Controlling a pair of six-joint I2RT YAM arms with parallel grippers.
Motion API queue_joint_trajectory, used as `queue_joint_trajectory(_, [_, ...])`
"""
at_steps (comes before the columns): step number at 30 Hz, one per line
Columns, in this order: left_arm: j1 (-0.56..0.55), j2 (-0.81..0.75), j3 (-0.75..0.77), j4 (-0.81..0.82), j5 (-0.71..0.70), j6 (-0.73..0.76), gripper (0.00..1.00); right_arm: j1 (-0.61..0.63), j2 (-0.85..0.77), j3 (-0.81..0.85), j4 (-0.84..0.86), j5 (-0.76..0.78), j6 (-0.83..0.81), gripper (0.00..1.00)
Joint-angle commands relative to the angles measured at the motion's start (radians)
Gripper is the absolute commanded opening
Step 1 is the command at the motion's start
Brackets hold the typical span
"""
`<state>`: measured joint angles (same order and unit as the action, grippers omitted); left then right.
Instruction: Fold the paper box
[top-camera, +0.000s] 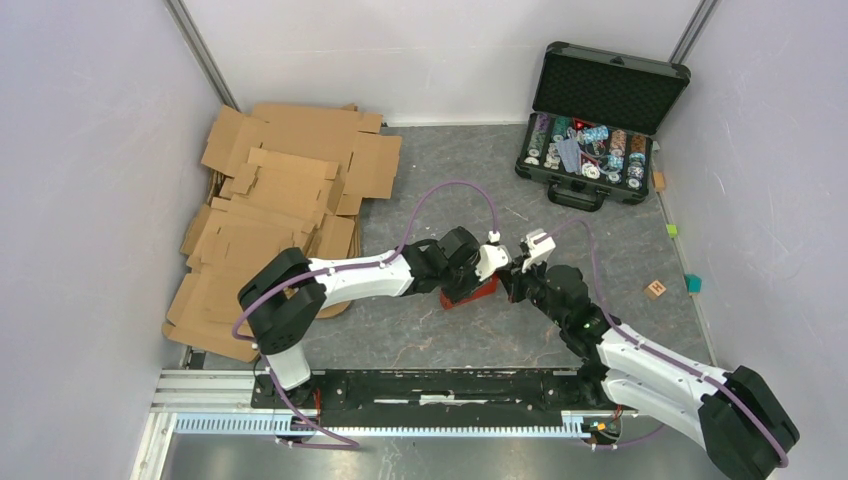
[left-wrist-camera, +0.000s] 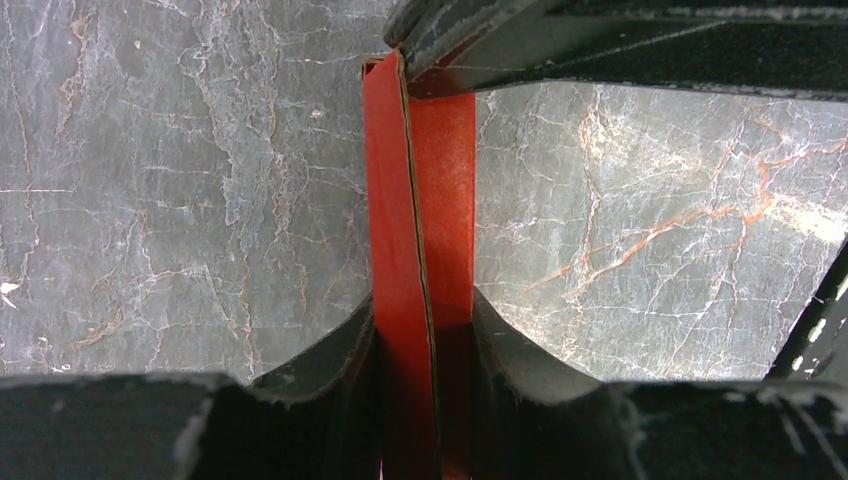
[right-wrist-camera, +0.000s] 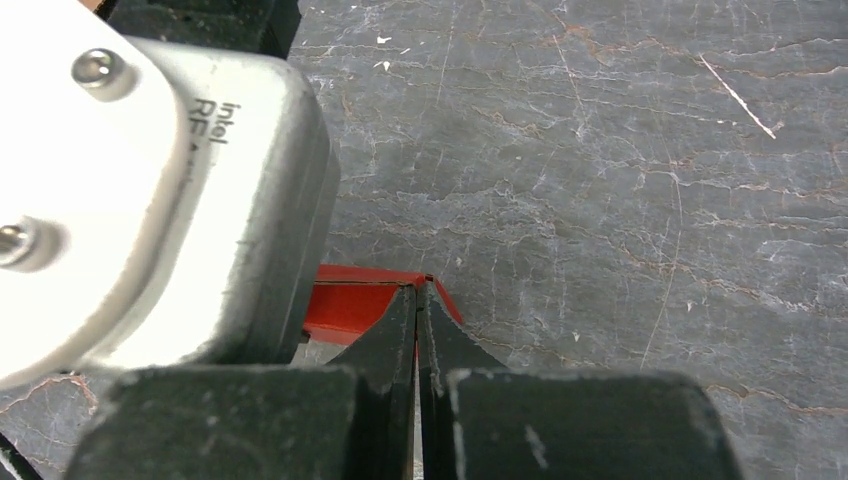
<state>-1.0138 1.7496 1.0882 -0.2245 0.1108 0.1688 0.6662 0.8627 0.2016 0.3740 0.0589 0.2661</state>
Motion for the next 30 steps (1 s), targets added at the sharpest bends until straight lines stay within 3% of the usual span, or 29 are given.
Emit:
queue_joint_trajectory(1, [-0.025, 0.06, 0.01, -0.077, 0.046, 0.014, 0.33, 0.007, 0.003, 0.089, -0.036, 0.02, 0.009, 0.0])
queue_joint_trajectory(8, [-0.026, 0.061, 0.009, -0.081, 0.016, 0.019, 0.33, 0.004, 0.059, 0.203, -0.142, -0.013, 0.102, 0.0])
queue_joint_trajectory(23, [-0.045, 0.089, 0.033, -0.114, -0.03, 0.027, 0.32, -0.018, -0.006, 0.132, -0.024, -0.001, 0.23, 0.0])
queue_joint_trajectory(30, [-0.045, 0.079, 0.024, -0.101, -0.007, 0.026, 0.32, -0.021, -0.008, 0.101, -0.03, 0.011, 0.162, 0.0])
